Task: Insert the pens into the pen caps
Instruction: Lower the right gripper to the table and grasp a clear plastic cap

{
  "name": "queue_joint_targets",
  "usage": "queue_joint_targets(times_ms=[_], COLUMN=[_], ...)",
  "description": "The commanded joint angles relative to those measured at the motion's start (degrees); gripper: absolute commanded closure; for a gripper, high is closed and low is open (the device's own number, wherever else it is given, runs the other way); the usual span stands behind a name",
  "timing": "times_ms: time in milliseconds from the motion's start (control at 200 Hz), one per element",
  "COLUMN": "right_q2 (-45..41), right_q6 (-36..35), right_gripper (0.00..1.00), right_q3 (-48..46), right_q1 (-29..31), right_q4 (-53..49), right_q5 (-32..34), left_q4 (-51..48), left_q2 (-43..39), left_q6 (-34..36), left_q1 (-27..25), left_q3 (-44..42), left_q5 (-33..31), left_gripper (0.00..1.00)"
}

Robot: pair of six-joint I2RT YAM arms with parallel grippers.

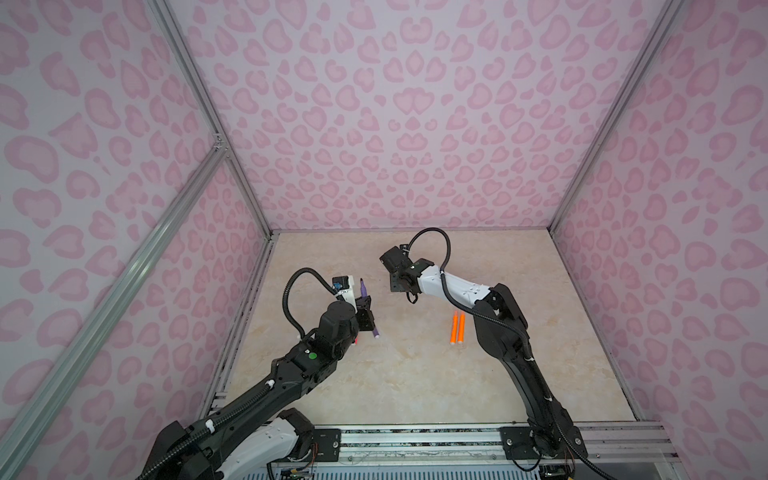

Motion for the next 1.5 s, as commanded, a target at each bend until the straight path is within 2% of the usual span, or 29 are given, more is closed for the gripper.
queue_joint_targets(times_ms=[0,315,590,1055,1495], right_q2=[2.9,4.5,4.4,0.4,0.9], right_q6=[-1.3,-1.1,-0.6,0.7,0.5], right_gripper=[0.50,0.56,0.58,0.63,0.64], right_q3=[2.4,3.4,2.8,-4.0,-3.9], right_q1=[-0.2,-0.6,-1.1,-0.2,-0.5], right_q4=[-5.6,-5.5,-4.6,-0.4,-0.3], right_q5=[1.9,0.6,-3.6,-3.9,-3.9], left_q4=[2.1,1.8,1.9,1.8,1.4], left_q2=[-0.2,0.7,1.5,2.8,2.5], left_q6=[0.7,0.6,0.6,0.7,0.6], left_q1=[0.1,0.1,0.1,0.2,0.2], left_q3=[-0.1,0.5,0.7,1.1,1.2], left_q5=[1.2,1.3,1.9,2.5,2.7], left_gripper=[0.96,0.96,0.96,0.96,0.96])
